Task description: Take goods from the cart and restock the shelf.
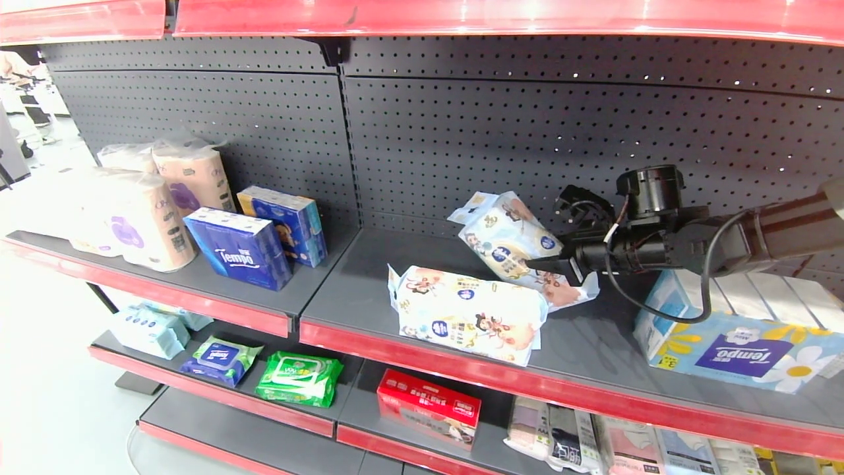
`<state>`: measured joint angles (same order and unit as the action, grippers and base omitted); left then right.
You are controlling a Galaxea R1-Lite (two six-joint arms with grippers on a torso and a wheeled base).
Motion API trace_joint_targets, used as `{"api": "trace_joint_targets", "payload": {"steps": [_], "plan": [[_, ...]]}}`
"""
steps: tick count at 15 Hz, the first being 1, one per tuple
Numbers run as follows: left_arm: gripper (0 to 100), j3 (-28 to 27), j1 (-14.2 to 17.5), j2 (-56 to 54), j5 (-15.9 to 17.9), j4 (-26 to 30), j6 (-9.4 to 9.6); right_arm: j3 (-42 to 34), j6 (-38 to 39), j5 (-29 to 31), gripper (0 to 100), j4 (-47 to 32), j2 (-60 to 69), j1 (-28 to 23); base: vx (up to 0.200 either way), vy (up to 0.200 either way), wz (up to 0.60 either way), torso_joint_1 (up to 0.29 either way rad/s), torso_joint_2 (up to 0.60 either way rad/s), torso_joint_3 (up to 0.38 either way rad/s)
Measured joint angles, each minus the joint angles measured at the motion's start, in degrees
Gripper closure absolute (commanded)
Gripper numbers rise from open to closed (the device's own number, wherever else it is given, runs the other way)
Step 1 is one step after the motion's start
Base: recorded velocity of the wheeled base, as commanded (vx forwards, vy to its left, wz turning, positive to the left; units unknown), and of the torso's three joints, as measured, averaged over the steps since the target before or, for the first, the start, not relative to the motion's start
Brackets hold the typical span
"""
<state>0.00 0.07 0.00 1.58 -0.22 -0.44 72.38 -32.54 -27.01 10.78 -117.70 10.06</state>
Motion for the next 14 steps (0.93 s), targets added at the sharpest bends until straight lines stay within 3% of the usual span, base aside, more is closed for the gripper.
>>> {"api": "trace_joint_targets", "payload": {"steps": [1, 14], "plan": [[0, 0.00, 0.00, 0.00, -0.02, 0.00, -0.02, -0.11, 0.02, -0.09, 0, 0.02, 0.00, 0.07, 0.000, 0.000, 0.00, 0.000, 0.00, 0.000], [0, 0.00, 0.00, 0.00, -0.02, 0.00, 0.00, -2.80, 0.44, 2.58, 0, -0.02, 1.08, -0.96, 0.000, 0.000, 0.00, 0.000, 0.00, 0.000]]}}
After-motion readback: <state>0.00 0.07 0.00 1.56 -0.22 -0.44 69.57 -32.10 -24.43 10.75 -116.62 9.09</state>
